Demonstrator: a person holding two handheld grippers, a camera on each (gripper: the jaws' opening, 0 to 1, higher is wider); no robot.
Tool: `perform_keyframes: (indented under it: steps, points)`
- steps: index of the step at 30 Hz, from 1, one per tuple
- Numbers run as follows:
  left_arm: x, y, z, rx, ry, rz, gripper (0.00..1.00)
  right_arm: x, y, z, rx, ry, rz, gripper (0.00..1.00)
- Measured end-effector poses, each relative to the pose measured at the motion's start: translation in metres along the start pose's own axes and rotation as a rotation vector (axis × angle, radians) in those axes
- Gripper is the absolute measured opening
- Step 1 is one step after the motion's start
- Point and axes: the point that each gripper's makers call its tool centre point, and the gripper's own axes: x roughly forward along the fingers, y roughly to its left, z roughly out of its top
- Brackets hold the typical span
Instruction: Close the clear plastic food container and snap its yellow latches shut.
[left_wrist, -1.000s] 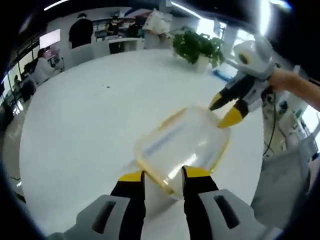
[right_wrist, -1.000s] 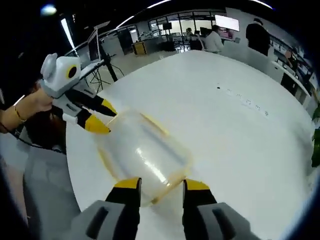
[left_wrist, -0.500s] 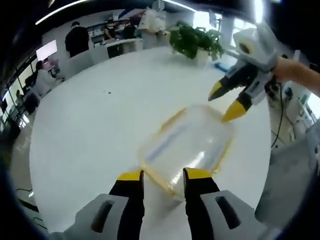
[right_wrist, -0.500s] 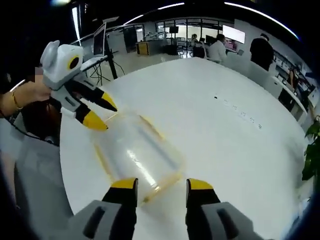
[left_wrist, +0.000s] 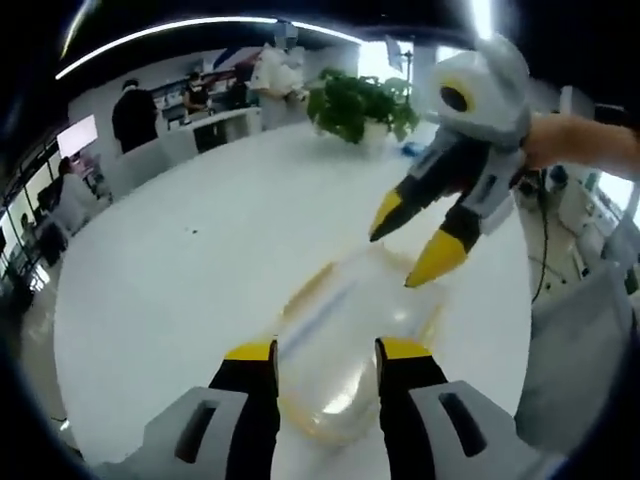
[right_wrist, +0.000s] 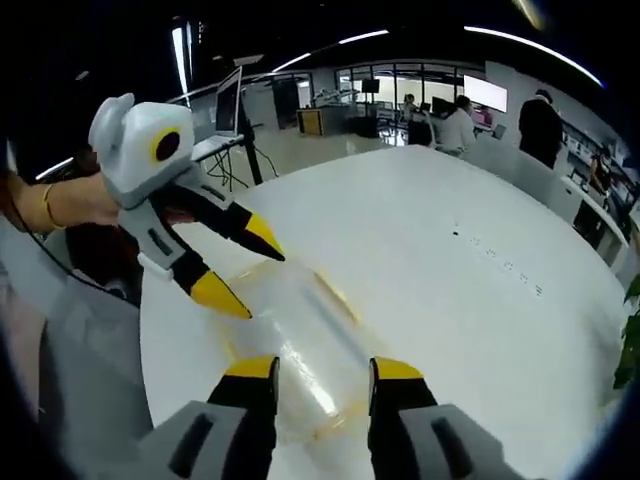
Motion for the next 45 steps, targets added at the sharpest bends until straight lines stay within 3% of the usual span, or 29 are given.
perform_keyframes:
  steps: [3,9,17,27,32,35,37,45]
  points:
    - [0.004,0.002,0.0,0.007,0.006,0.011,0.36,0.006,0.001,0.004,-0.008,-0.007,0.001,0.33]
    - [0.008,-0.007,0.0,0.019,0.008,-0.026,0.38,0.017,0.004,0.014,-0.005,-0.03,0.013,0.32]
    - [0.013,-0.014,0.005,0.045,-0.025,-0.039,0.38,0.032,0.01,0.015,-0.013,-0.014,0.041,0.31]
    - [0.015,-0.021,0.0,0.073,-0.012,-0.06,0.41,0.039,0.008,0.019,-0.022,-0.011,0.049,0.32]
    - [0.013,-0.031,-0.001,0.114,-0.018,-0.093,0.45,0.04,0.008,0.019,-0.037,0.011,0.07,0.35]
    - [0.01,-0.038,0.003,0.142,-0.061,-0.136,0.49,0.04,0.009,0.016,-0.08,0.042,0.097,0.41]
    - [0.01,-0.041,-0.003,0.167,-0.026,-0.152,0.51,0.042,0.009,0.013,-0.117,0.072,0.11,0.41]
    - [0.012,-0.046,-0.014,0.288,0.019,-0.148,0.53,0.047,0.006,0.022,-0.169,0.102,0.152,0.44]
